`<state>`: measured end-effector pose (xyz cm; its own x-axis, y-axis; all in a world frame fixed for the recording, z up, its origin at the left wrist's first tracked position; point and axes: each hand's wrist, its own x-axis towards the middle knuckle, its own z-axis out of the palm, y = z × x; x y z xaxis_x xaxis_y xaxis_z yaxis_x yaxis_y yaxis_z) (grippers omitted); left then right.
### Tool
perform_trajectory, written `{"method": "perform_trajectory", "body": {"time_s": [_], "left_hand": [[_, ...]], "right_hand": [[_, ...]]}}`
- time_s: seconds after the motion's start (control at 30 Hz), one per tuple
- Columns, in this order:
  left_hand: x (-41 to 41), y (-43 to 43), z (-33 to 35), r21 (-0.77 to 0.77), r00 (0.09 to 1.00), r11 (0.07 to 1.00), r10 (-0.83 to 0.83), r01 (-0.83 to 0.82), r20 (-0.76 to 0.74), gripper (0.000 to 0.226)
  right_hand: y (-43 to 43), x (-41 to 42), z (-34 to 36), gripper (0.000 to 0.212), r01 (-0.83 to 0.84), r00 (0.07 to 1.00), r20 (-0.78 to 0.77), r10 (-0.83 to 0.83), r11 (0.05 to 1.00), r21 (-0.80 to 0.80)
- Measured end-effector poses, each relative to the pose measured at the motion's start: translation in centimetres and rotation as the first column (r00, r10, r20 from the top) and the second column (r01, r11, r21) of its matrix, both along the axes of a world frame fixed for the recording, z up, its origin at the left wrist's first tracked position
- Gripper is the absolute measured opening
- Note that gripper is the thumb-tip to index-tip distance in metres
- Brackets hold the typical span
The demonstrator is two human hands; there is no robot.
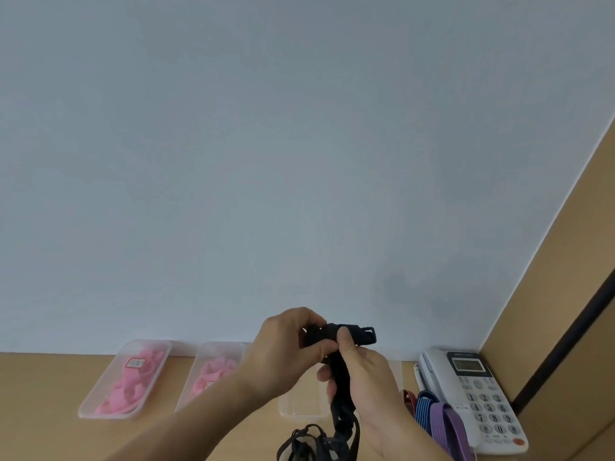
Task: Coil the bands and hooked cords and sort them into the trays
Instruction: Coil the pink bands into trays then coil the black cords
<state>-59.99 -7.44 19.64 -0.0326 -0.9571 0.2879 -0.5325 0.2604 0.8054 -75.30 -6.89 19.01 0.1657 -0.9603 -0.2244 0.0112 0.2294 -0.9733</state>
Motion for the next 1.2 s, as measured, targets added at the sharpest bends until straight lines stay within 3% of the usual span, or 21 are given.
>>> {"method": "perform_trajectory", "body": {"time_s": [0.1, 0.2, 0.27, 0.33, 0.4, 0.43, 0.5, 0.57, 0.6, 0.7, 0.83, 0.93, 1.0, 1.1, 1.2], "left_hand": [[0.1, -0.2, -0.9, -0.307, 0.966, 0.951, 0.041, 0.04, 0.254, 0.017], [0.7, -0.8, -1.4, -0.618, 0.893, 0.756, 0.101, 0.218, 0.438, 0.015], [0.9, -1.0, -1.6, -0.707, 0.827, 0.63, 0.177, 0.321, 0.533, 0.022], [1.0, -1.1, -2.1, -0.708, 0.803, 0.612, 0.191, 0.353, 0.565, 0.039], [0.8, -0.6, -2.3, -0.629, 0.878, 0.724, 0.07, 0.282, 0.474, 0.038], [0.7, -0.3, -2.0, -0.515, 0.942, 0.831, -0.03, 0.209, 0.334, 0.039], [0.7, 0.1, -0.9, -0.093, 0.986, 0.987, -0.138, 0.129, -0.092, 0.048], [1.1, -0.1, 0.6, 0.296, 0.888, 0.923, -0.09, 0.244, -0.451, 0.051], [1.4, -0.3, 1.3, 0.396, 0.853, 0.855, -0.096, 0.335, -0.514, 0.049], [2.0, -0.4, 2.0, 0.427, 0.815, 0.743, -0.271, 0.515, -0.512, 0.046], [2.1, -0.4, 1.2, 0.347, 0.82, 0.814, -0.249, 0.465, -0.515, 0.031], [1.9, -0.5, 0.8, 0.254, 0.883, 0.916, -0.181, 0.312, -0.433, 0.026], [1.9, -0.5, 0.6, 0.16, 0.949, 0.969, -0.137, 0.188, -0.283, 0.023], [1.9, -0.3, 0.0, -0.03, 0.997, 0.997, -0.072, 0.071, -0.035, 0.027], [1.3, -0.1, -0.7, -0.35, 0.959, 0.93, -0.011, 0.114, 0.283, 0.027]], "right_hand": [[-0.2, -0.1, 0.4, 0.054, -0.023, 0.999, 0.028, 0.022, 0.999, 0.049], [-0.5, -0.7, 1.0, 0.05, -0.061, 0.986, 0.161, 0.036, 0.986, 0.156], [-0.7, -0.9, 1.1, 0.047, -0.079, 0.957, 0.291, 0.007, 0.969, 0.235], [-0.8, -0.9, 0.9, 0.044, -0.068, 0.933, 0.36, -0.026, 0.967, 0.246], [-0.8, -0.9, 0.6, 0.045, -0.038, 0.922, 0.385, -0.046, 0.977, 0.209], [-0.9, -1.0, 0.5, 0.044, -0.023, 0.919, 0.39, -0.049, 0.984, 0.178], [-1.0, -1.3, 0.5, 0.04, -0.017, 0.923, 0.385, -0.026, 0.994, 0.108], [-1.2, -1.6, 0.4, 0.037, -0.052, 0.935, 0.353, 0.039, 0.998, 0.028], [-1.2, -1.7, 0.4, 0.037, -0.088, 0.944, 0.316, 0.092, 0.996, -0.026], [-1.1, -1.4, 0.3, 0.042, -0.176, 0.969, 0.147, 0.201, 0.97, -0.166], [-1.1, -1.3, 0.3, 0.032, -0.181, 0.98, 0.044, 0.193, 0.964, -0.197], [-1.0, -1.1, 0.3, 0.039, -0.182, 0.983, -0.057, 0.175, 0.967, -0.178], [-1.1, -1.0, 0.2, 0.054, -0.164, 0.985, -0.074, 0.157, 0.983, -0.087], [-1.3, -0.7, -0.1, 0.066, -0.116, 0.991, 0.074, 0.111, 0.991, 0.064], [-1.4, -0.3, -0.3, 0.059, -0.075, 0.978, 0.2, 0.055, 0.993, 0.096]]}}
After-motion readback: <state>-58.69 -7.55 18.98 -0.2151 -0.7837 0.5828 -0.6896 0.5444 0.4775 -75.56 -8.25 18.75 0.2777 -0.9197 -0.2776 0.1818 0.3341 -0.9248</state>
